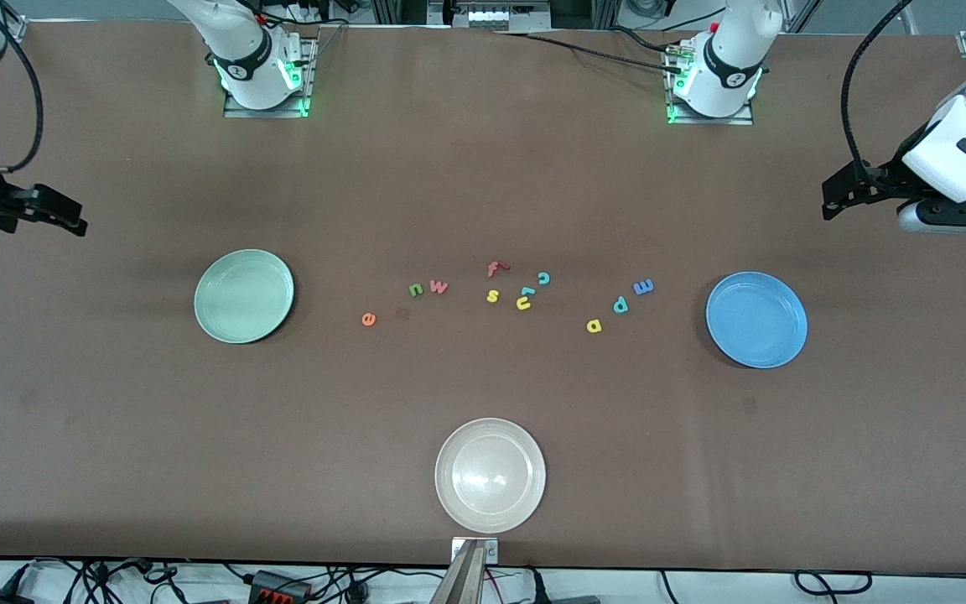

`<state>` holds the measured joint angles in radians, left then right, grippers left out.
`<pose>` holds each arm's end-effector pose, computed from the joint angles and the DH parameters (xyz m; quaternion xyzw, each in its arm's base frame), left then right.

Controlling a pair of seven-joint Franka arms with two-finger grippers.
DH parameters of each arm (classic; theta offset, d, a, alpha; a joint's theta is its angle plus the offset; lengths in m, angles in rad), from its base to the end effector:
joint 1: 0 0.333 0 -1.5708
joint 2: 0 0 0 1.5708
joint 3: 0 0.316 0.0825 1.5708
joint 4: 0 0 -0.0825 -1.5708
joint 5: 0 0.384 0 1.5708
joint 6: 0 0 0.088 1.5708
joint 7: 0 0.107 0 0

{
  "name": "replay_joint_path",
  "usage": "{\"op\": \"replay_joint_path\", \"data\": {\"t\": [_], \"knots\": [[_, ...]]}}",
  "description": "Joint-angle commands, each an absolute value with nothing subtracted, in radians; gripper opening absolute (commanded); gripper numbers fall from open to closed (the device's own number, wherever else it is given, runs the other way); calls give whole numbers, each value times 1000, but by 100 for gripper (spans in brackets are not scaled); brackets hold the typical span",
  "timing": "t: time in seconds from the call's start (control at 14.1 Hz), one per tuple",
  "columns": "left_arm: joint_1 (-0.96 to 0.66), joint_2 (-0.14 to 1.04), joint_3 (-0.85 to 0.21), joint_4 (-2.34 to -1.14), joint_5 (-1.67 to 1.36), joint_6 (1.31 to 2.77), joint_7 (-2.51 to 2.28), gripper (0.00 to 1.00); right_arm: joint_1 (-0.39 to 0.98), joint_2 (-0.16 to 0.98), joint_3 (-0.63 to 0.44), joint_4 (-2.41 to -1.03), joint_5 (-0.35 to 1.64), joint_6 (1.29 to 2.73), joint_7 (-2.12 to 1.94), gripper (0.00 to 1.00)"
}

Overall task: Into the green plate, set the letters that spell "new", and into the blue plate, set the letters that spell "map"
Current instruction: 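Reach the right gripper down to the orange letter e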

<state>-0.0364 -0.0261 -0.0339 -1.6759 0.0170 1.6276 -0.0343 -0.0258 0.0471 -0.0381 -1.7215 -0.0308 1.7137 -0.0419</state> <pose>0.5479 -0.0371 0.5941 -0.9997 0.0186 0.0106 0.0095 0.5707 -0.0390 0.5386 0.9995 -0.0084 -0.0282 0.0146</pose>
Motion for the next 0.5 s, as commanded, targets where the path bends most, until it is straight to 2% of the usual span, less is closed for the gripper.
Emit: {"op": "replay_joint_path", "data": {"t": [0.0, 0.43], "knots": [[-35, -29, -38, -1675, 12, 1628, -44, 100, -2, 115, -34, -1717, -35, 1724, -52, 100], [-35, -29, -38, -1675, 12, 1628, -44, 100, 219, 277, -34, -1713, -2, 1862, -47, 100]]}}
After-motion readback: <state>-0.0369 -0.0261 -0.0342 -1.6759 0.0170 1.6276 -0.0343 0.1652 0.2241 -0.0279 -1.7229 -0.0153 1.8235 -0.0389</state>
